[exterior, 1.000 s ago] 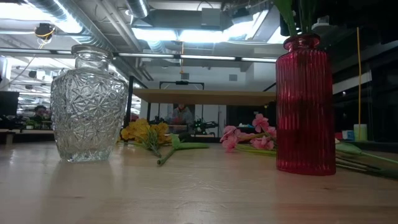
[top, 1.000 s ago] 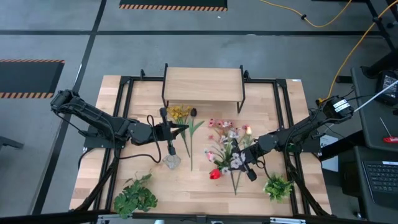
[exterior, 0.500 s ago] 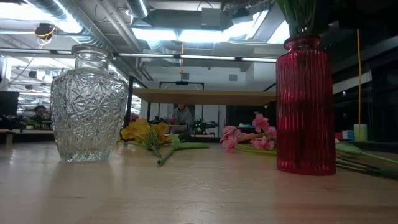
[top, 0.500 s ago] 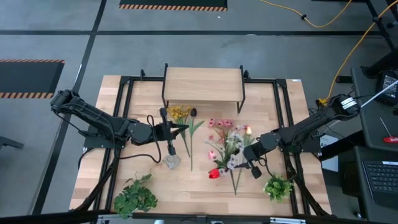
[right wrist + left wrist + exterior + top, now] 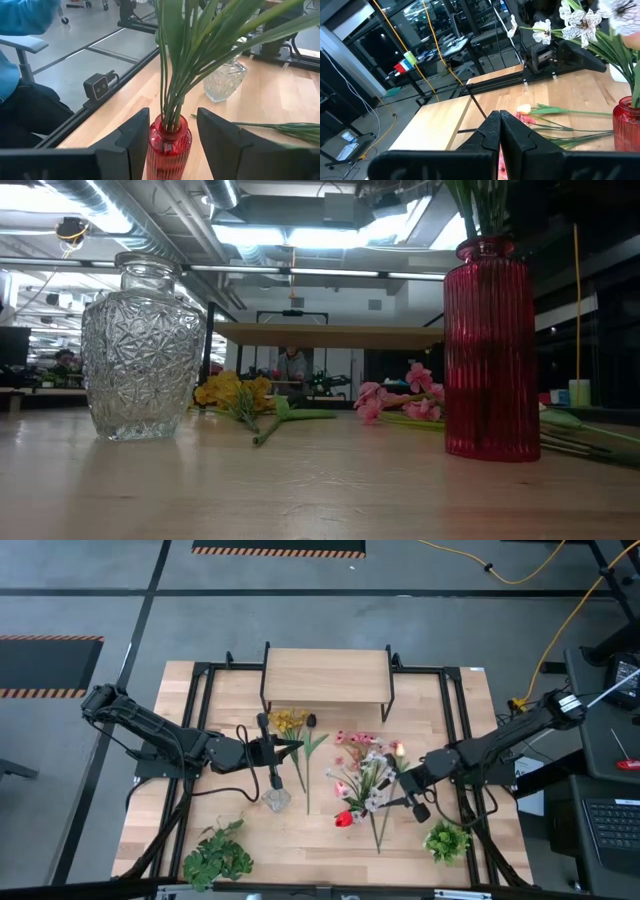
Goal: Pick and place flowers into a vace then onto a shelf
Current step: Put the pink flowers into the transparent vase
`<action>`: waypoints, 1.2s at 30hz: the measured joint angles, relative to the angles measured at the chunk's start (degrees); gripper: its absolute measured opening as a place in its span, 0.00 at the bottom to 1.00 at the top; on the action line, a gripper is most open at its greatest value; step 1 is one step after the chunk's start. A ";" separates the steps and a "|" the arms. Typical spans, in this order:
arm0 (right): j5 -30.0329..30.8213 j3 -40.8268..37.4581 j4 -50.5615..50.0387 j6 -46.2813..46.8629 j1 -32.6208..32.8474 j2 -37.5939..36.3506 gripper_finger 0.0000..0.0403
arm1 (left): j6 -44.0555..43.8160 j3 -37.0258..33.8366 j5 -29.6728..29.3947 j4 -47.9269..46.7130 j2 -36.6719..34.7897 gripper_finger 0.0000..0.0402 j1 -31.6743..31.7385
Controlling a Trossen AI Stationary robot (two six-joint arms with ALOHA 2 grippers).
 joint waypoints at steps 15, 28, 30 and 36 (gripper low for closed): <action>8.98 0.00 -7.68 1.03 -0.02 -6.20 0.42 | -4.15 0.00 0.02 -3.39 0.00 0.01 0.00; 9.06 -0.02 -10.11 1.43 -0.07 -6.58 0.22 | -16.45 0.00 -1.05 -14.22 0.00 0.01 0.02; 9.07 -0.02 -10.09 2.64 -0.07 -6.58 0.16 | -16.47 0.00 -2.12 -14.23 0.00 0.01 0.08; 9.06 -0.02 -10.07 2.68 -0.07 -6.51 0.02 | -18.91 0.00 -2.86 -17.79 0.00 0.01 1.70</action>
